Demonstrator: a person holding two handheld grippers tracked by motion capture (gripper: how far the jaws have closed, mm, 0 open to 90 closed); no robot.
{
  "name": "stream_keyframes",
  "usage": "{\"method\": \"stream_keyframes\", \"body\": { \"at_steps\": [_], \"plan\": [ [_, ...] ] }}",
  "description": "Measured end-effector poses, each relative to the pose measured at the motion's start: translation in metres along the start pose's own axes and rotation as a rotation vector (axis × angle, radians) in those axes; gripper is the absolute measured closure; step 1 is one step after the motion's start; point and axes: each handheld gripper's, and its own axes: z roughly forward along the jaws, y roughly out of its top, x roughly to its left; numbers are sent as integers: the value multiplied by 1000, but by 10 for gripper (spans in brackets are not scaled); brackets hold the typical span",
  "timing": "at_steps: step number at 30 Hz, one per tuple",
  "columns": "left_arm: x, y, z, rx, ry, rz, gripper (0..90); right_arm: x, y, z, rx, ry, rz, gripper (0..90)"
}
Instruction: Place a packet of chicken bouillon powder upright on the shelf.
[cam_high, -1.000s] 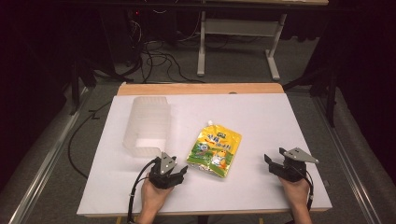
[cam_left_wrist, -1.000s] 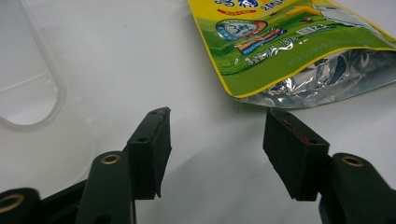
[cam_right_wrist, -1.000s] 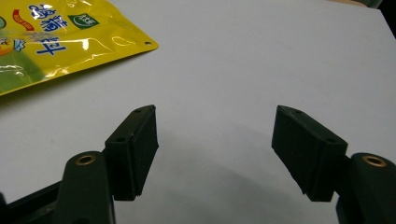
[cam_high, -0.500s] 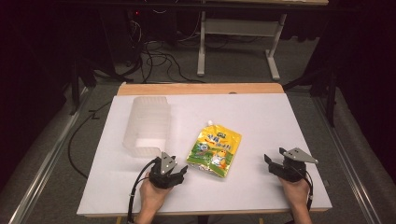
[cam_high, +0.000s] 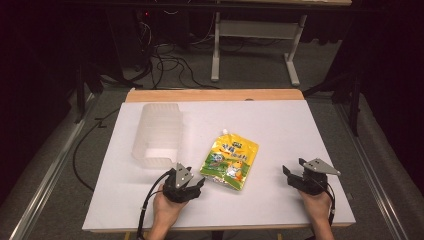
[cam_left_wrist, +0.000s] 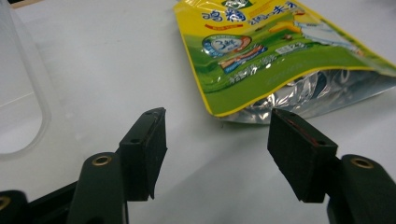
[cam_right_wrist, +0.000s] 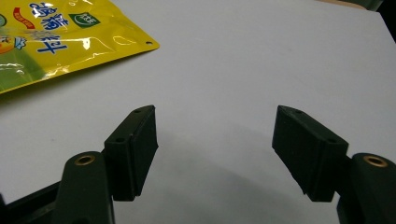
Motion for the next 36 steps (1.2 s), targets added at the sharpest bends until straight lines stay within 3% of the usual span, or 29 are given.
{"method": "stream_keyframes", "body": {
  "at_steps": [3,12,17,25,27,28,36],
  "plan": [
    [-1,6,-1,-13,-15,-11,379,0,0,0,-5,2,0,314],
    [-4,22,5,25,-55,-42,363,1,0,0,-8,1,-5,314],
    [-8,37,9,36,-81,-25,375,1,0,-1,-10,0,-14,314],
    [-9,53,15,34,-99,-23,356,1,0,-1,-15,0,-15,314],
    [-9,57,18,44,-98,-32,338,1,-1,-1,-16,-1,-15,314],
    [-8,60,21,58,-107,-55,330,1,-1,-1,-16,-1,-14,314],
    [-8,73,32,81,-100,-60,321,1,-1,-1,-16,-3,-13,314]
  ]
}}
